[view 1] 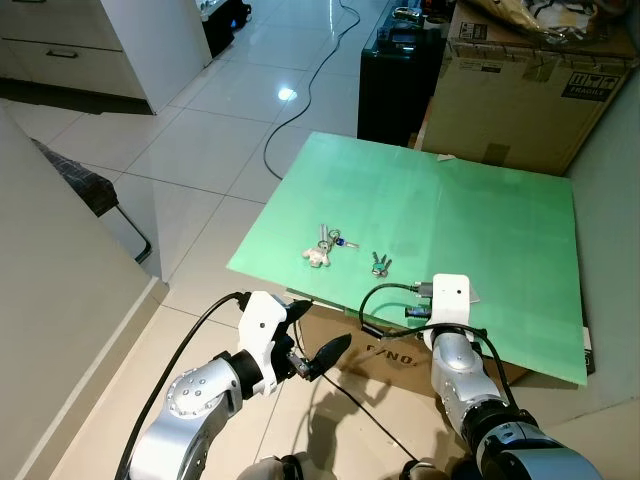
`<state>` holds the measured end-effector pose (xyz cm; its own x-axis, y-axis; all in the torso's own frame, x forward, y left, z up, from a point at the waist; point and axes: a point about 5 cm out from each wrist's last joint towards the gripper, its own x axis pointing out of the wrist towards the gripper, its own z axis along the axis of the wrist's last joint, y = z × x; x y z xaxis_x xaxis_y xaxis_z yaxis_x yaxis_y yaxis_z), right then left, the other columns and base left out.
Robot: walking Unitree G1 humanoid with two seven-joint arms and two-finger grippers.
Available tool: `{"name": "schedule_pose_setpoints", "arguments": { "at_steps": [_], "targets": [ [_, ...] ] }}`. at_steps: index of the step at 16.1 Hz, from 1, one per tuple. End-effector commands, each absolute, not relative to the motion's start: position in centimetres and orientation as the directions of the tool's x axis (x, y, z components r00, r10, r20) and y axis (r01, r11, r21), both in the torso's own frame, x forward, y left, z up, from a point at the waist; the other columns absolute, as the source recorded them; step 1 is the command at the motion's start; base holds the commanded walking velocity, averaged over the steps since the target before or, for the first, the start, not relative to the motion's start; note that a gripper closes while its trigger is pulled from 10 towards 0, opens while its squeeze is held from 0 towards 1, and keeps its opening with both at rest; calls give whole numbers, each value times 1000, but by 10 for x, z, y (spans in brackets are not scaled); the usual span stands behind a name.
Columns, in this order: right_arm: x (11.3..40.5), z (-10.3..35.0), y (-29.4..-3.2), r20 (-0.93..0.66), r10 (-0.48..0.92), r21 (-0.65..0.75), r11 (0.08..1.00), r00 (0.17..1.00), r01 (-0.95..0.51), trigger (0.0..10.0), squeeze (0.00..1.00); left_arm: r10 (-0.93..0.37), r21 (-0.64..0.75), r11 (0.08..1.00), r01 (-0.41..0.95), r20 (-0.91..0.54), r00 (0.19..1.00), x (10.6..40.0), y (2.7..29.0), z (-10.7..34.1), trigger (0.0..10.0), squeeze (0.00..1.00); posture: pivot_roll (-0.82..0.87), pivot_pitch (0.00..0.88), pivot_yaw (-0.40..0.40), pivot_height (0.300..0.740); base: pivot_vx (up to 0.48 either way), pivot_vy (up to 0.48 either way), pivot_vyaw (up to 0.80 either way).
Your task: Hang keys on a hook
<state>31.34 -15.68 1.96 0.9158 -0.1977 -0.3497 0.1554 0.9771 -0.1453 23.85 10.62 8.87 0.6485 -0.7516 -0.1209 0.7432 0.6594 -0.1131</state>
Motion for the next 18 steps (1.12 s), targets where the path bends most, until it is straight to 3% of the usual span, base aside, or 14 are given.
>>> {"name": "schedule_pose_setpoints", "arguments": {
  "at_steps": [1,5,8,12,17,18],
  "targets": [
    [310,15,-154,-373,-180,-133,981,910,139,10000,1000,-753,-103,657,747,-136,644,237,106,86,10000,0,27,167,111,740,0,0,0],
    [316,27,-149,-253,-146,-236,968,956,85,10000,1000,-748,-91,662,744,-138,649,237,107,86,10000,0,27,165,115,740,0,0,0],
    [327,46,-159,-149,-167,-250,960,975,126,10000,1000,-748,-87,662,744,-136,649,236,107,86,10000,0,29,163,116,740,0,0,0],
    [332,50,-164,-165,-185,-203,968,969,150,10000,1000,-752,-84,657,749,-140,644,232,109,87,10000,0,47,168,120,740,0,0,0],
    [336,45,-148,-276,-129,-64,991,953,116,10000,1000,-747,-73,660,747,-160,645,228,117,87,10000,0,77,174,121,740,0,0,0],
    [335,43,-145,-291,-135,-59,991,947,123,10000,0,-745,-72,663,745,-162,647,228,118,87,10000,0,81,178,120,740,0,0,0]
  ]
}}
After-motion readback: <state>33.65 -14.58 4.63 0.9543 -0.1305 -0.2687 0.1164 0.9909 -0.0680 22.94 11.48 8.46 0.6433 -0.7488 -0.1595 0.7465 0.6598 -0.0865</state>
